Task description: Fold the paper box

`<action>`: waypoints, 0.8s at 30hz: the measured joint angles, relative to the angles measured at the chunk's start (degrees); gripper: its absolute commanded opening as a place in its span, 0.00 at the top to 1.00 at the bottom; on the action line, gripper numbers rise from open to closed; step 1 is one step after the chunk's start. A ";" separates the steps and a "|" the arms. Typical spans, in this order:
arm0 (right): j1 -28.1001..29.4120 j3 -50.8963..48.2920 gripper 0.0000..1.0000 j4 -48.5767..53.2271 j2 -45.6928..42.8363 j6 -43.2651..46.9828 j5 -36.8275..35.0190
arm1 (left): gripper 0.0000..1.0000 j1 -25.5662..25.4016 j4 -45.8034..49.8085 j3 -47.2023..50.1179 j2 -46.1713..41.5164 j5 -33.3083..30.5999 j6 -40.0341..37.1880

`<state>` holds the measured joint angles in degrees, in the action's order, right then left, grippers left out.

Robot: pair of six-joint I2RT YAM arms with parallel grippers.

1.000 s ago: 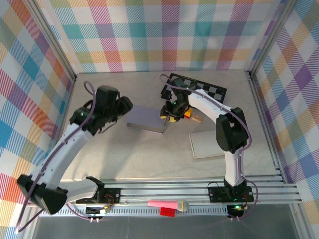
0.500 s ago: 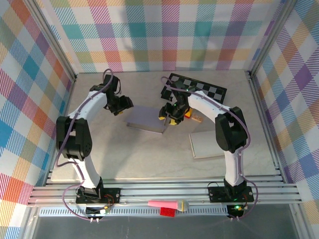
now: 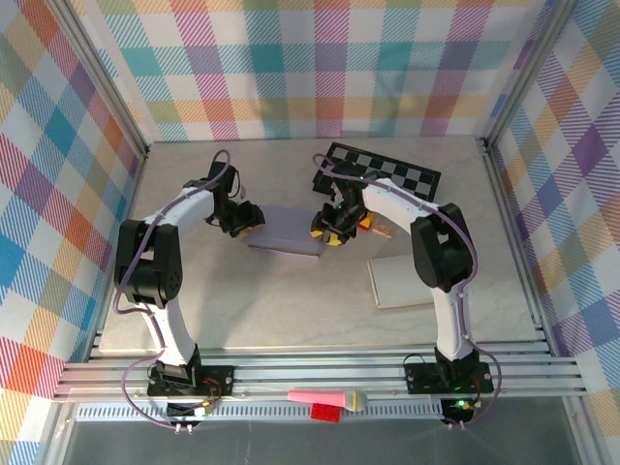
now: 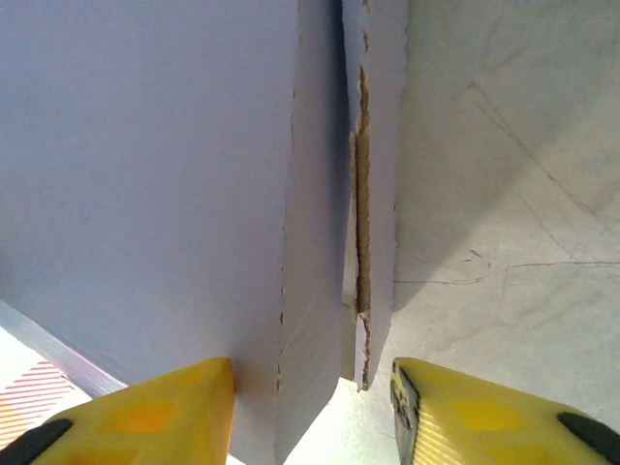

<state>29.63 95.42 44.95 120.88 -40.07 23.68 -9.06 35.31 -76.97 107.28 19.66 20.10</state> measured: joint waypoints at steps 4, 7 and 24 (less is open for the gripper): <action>-0.04 0.04 0.59 -0.11 0.48 0.09 0.26 | 0.58 -0.17 -1.33 1.81 -1.16 0.46 0.46; -0.04 0.04 0.63 -0.13 0.55 0.35 0.44 | 0.63 -0.50 -2.08 3.21 -2.51 0.44 1.27; -0.11 1.27 0.60 3.67 1.36 7.02 -3.43 | 0.61 -2.14 -2.25 10.10 -7.54 -2.03 2.56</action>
<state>29.52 96.68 48.62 122.23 -33.06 20.25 -11.20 33.06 -66.87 99.74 17.63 22.65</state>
